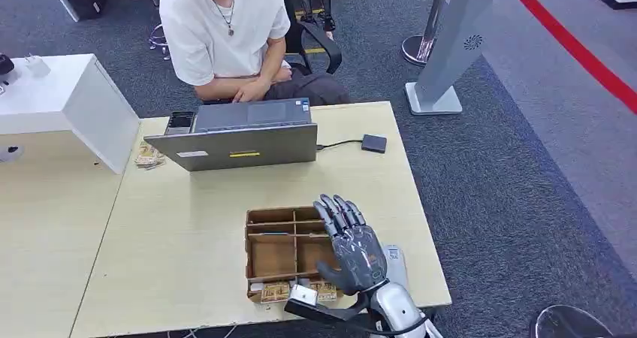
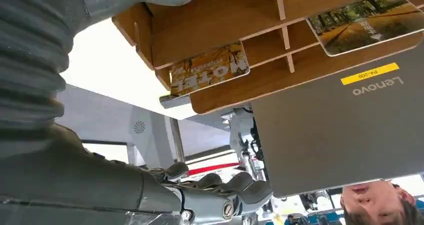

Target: Pass the card to the sensor for recognition and then transmit it.

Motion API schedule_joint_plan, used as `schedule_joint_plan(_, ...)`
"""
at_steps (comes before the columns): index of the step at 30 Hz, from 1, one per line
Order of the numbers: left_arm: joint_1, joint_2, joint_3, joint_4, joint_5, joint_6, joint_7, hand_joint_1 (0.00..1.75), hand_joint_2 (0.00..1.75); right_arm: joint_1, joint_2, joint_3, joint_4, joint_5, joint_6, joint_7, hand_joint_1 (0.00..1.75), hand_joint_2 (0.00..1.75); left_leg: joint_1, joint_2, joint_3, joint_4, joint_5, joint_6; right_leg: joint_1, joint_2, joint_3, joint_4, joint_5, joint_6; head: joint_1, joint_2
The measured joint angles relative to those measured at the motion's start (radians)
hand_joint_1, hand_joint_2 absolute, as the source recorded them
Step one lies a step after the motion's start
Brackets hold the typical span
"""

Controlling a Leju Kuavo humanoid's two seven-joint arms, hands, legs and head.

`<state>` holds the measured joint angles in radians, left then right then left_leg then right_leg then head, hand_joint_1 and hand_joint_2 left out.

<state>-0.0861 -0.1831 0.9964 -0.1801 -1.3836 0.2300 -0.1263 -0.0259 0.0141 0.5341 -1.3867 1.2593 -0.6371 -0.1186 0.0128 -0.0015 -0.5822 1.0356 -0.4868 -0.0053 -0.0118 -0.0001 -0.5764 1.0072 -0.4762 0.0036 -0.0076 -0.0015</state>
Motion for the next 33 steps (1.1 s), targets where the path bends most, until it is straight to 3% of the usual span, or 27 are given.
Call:
schedule_joint_plan(4, 0.000, 0.000, 0.000, 0.000, -0.001, 0.000, -0.001, 0.00, 0.00, -0.002, 0.000, 0.000, 0.007, 0.000, 0.000, 0.001, 0.07, 1.75, 0.000, 0.000, 0.000, 0.000, 0.000, 0.000, 0.000, 0.000, 0.000, 0.000, 0.000, 0.000, 0.000, 0.000)
schedule_joint_plan(8, 0.000, 0.000, 0.000, 0.000, -0.002, 0.000, -0.002, 0.00, 0.00, -0.002, 0.000, 0.000, 0.008, 0.000, 0.000, 0.002, 0.21, 1.75, 0.000, 0.000, 0.000, 0.000, 0.000, 0.000, 0.000, 0.000, 0.000, 0.000, 0.000, 0.000, 0.000, 0.000)
schedule_joint_plan(10, 0.000, 0.000, 0.000, 0.000, -0.002, 0.000, -0.002, 0.00, 0.00, -0.002, 0.000, 0.000, 0.008, 0.000, 0.000, 0.002, 0.42, 1.75, 0.000, 0.000, 0.000, 0.000, 0.000, 0.000, 0.000, 0.000, 0.000, 0.000, 0.000, 0.000, 0.000, 0.000)
schedule_joint_plan(13, 0.000, 0.000, 0.000, 0.000, -0.002, 0.000, -0.002, 0.00, 0.00, -0.002, 0.000, 0.000, 0.008, 0.000, 0.000, 0.002, 0.51, 1.75, 0.000, 0.000, 0.000, 0.000, 0.000, 0.000, 0.000, 0.000, 0.000, 0.000, 0.000, 0.000, 0.000, 0.000)
schedule_joint_plan(14, 0.000, 0.000, 0.000, 0.000, -0.002, 0.000, -0.002, 0.00, 0.00, -0.002, 0.000, 0.000, 0.008, 0.001, 0.000, 0.002, 0.63, 1.75, 0.000, 0.000, 0.000, 0.000, 0.000, 0.000, 0.000, 0.000, 0.000, 0.000, 0.000, 0.000, 0.000, 0.000)
schedule_joint_plan(28, 0.000, 0.000, 0.000, 0.000, -0.002, 0.000, -0.002, 0.00, 0.00, -0.005, 0.000, 0.000, 0.010, 0.003, 0.001, 0.009, 0.73, 1.75, 0.000, 0.000, 0.000, 0.000, 0.000, 0.000, 0.000, 0.000, 0.000, 0.000, 0.000, 0.000, 0.000, 0.000)
schedule_joint_plan(33, 0.000, 0.000, 0.000, 0.000, -0.003, -0.001, -0.003, 0.00, 0.00, -0.010, 0.000, 0.000, 0.016, 0.007, 0.002, 0.011, 0.66, 1.75, 0.000, 0.000, 0.000, 0.000, 0.000, 0.000, 0.000, 0.000, 0.000, 0.000, 0.000, 0.000, 0.000, 0.000)
